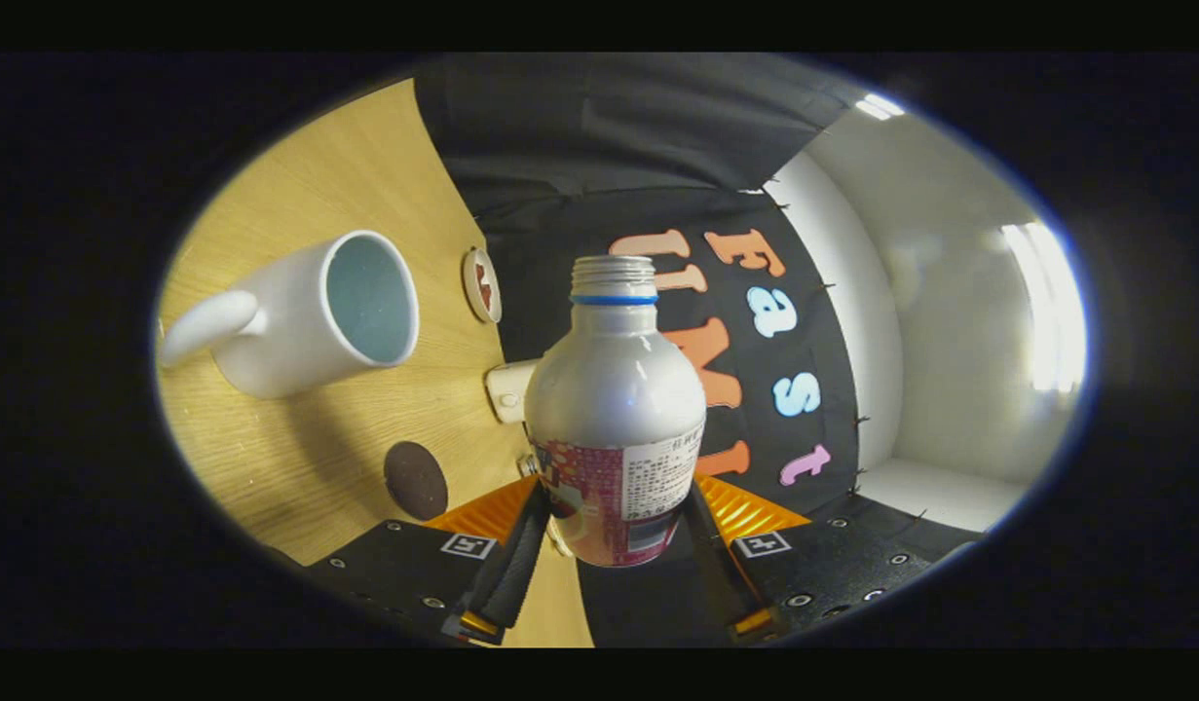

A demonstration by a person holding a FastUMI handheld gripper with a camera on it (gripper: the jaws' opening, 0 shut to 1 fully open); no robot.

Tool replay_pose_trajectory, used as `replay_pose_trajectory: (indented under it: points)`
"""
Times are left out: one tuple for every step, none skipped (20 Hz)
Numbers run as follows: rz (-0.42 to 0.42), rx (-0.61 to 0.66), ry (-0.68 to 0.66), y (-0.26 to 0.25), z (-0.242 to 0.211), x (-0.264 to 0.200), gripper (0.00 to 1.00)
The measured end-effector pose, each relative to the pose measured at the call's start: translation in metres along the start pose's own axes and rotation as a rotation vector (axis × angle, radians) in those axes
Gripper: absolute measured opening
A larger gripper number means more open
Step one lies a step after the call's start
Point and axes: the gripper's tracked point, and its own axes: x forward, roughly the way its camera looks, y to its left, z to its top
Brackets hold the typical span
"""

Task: Take the bottle from table, then pour the juice into the cup, finally place the bottle on the coaster

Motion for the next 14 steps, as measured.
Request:
replay_pose_trajectory:
  points:
    - [-0.009, -0.041, -0.007, -0.002, 0.001, 0.001, 0.74]
    - [-0.019, -0.085, -0.017, -0.006, 0.0, 0.003, 0.74]
    - [-0.028, -0.124, -0.025, -0.008, 0.001, 0.003, 0.74]
    - [-0.029, -0.151, -0.033, -0.009, 0.002, 0.002, 0.74]
    - [-0.019, -0.165, -0.037, -0.007, 0.002, 0.002, 0.74]
    - [-0.013, -0.176, -0.042, -0.007, 0.002, 0.002, 0.74]
    - [-0.018, -0.192, -0.046, -0.009, 0.004, 0.002, 0.74]
    - [-0.029, -0.214, -0.049, -0.015, 0.002, 0.004, 0.74]
    - [-0.039, -0.238, -0.054, -0.021, 0.003, 0.004, 0.74]
    - [-0.045, -0.26, -0.058, -0.023, 0.006, 0.005, 0.74]
    - [-0.046, -0.273, -0.064, -0.026, 0.007, 0.005, 0.74]
    - [-0.039, -0.277, -0.067, -0.026, 0.007, 0.005, 0.74]
    - [-0.036, -0.287, -0.069, -0.025, 0.007, 0.007, 0.74]
    - [-0.041, -0.305, -0.074, -0.029, 0.008, 0.008, 0.74]
